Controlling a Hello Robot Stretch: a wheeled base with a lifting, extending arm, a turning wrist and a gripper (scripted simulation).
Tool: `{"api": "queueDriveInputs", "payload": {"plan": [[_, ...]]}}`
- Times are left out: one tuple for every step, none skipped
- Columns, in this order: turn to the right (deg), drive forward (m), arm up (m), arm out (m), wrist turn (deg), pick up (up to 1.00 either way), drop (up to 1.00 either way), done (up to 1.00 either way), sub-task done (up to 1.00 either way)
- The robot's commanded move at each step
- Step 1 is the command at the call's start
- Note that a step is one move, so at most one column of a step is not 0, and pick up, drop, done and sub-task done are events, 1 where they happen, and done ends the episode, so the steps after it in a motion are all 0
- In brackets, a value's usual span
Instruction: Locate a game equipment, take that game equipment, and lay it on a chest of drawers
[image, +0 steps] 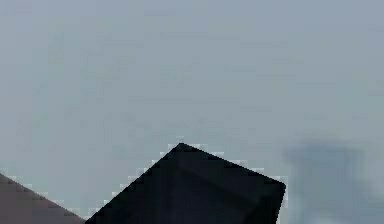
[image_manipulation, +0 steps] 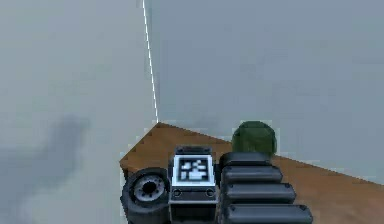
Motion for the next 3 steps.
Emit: {"api": "queueDriveInputs", "payload": {"plan": [[39.0, 0.00, 0.00, 0.00, 0.0, 0.00, 0.00, 0.00, 0.00], [0.0, 0.00, 0.00, 0.40, 0.0, 0.00, 0.00, 0.00, 0.00], [0.0, 0.00, 0.00, 0.00, 45.0, 0.00, 0.00, 0.00, 0.00]]}}
